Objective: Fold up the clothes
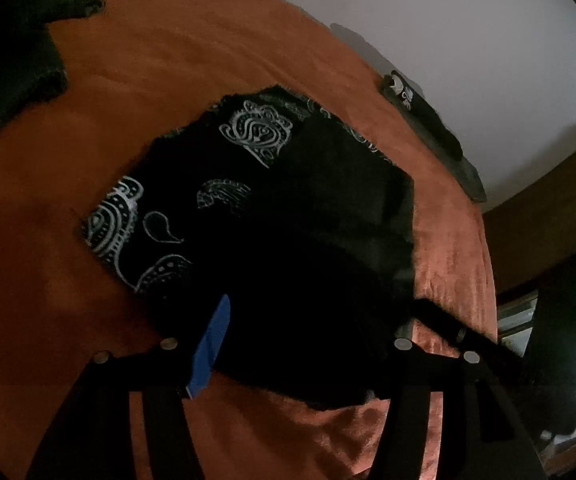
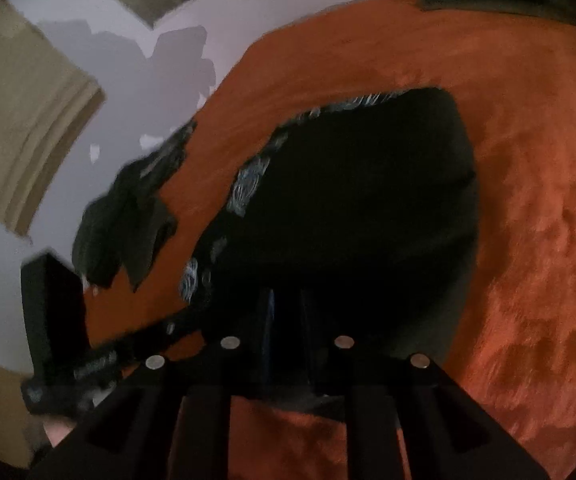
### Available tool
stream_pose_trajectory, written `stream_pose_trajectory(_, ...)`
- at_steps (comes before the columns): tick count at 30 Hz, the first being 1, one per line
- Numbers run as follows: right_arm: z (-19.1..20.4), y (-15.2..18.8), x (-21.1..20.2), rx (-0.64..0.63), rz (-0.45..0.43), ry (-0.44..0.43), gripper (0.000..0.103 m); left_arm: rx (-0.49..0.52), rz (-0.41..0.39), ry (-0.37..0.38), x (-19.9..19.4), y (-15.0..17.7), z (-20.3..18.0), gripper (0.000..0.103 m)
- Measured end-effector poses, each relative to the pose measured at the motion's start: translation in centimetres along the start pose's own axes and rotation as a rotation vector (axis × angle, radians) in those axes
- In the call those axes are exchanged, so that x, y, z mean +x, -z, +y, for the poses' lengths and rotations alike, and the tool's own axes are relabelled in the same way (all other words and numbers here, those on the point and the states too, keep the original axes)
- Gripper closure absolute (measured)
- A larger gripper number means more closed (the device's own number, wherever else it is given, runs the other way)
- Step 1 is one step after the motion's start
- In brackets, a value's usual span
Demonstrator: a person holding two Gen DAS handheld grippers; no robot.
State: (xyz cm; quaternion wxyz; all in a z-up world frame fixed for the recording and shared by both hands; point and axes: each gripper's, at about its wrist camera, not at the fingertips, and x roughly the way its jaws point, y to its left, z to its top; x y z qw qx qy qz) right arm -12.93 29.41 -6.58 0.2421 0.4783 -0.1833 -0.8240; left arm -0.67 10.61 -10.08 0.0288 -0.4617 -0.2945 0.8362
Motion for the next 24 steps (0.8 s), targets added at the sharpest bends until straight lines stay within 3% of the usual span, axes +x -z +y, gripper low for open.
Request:
stream_pose_trajectory(8, -1.1, 0.4, 0.7, 0.037, 0.025, 0.050, 0.090, -0.098, 0.020, 0.018, -0.2, 0.9, 1.9, 0.043)
stream_pose_trajectory(12, -1.4, 0.2, -3.5, 0.041, -0.049, 0.050, 0.090, -0.133, 0.002, 0.058, -1.8, -0.2, 2.0, 0.043)
stream_pose_trajectory(20, 0.3, 0.0, -9.0, 0.075, -0.160, 0.015, 0.090, -0.122, -0.050, 0.090, -8.5, -0.7, 1.3, 0.043)
stream_pose_trajectory(24, 2.3, -0.8, -10.4, 0.065, -0.144, 0.004, 0.090, -0.101, -0.050, 0.116, -11.8, -1.4, 0.6, 0.043)
